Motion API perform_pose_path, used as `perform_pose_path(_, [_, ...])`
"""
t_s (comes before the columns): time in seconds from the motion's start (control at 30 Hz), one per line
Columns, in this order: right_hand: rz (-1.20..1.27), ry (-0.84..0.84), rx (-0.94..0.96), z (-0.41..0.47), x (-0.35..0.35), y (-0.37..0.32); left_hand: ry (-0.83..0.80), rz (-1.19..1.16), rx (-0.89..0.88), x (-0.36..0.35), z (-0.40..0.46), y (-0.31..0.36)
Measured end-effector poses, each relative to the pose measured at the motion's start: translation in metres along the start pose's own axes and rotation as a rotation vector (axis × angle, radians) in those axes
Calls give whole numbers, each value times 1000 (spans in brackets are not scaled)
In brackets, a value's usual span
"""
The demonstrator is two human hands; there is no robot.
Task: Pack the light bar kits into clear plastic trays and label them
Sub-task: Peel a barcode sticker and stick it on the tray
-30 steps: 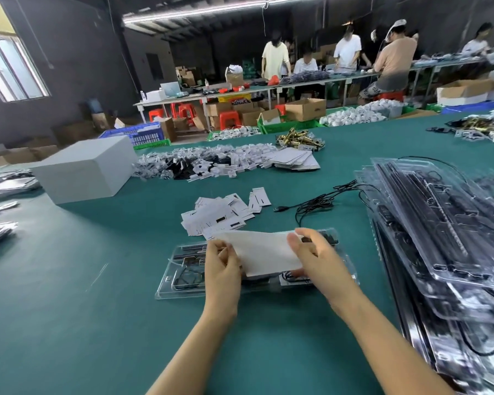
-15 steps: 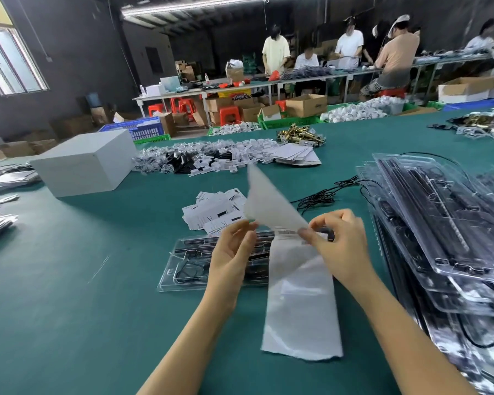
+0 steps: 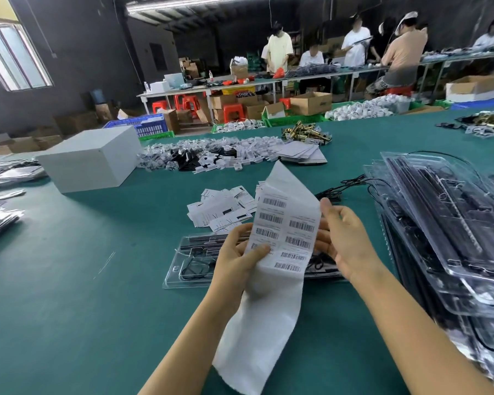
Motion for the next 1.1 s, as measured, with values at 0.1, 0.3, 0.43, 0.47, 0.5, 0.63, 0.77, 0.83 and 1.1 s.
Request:
perform_pose_path(0.1, [-83,-207,-50,-11,-15,6,104,-40,1,9,2,-2])
perform_pose_path(0.3, [-125,-285,17,-19,-29,5,335,-262,125,33,2,-19])
perform_pose_path(0.43, [-404,46,140,-8,18,3,524,-447,91,76,1,-8])
perform_pose_path(0.47, [-431,65,107,-7,25,7,573,-485,78,89,0,-5])
perform_pose_path(0.5, [-454,76,64,-6,29,10,616,-524,69,99,-1,-3])
perform_pose_path(0.63, [-793,-80,139,-6,15,1,676,-605,70,112,-4,-5])
perform_pose_path(0.77, [-1307,-512,297,-17,-20,13,662,-669,33,116,-5,-2])
perform_pose_path(0.83, [-1385,-584,311,-16,-17,18,659,-737,12,122,-8,2])
perform_pose_path(1.1, [-1297,-82,338,0,39,-23,237,-839,192,43,2,-2])
Point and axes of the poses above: each hand's wrist, its own z-axis towards the middle knuckle, its own x-axis out of the back of the hand, y = z × x, the point moved 9 cm from there along z, towards the middle knuckle, and after that the axes turned 11 degrees about x, right-handed, at the moved point
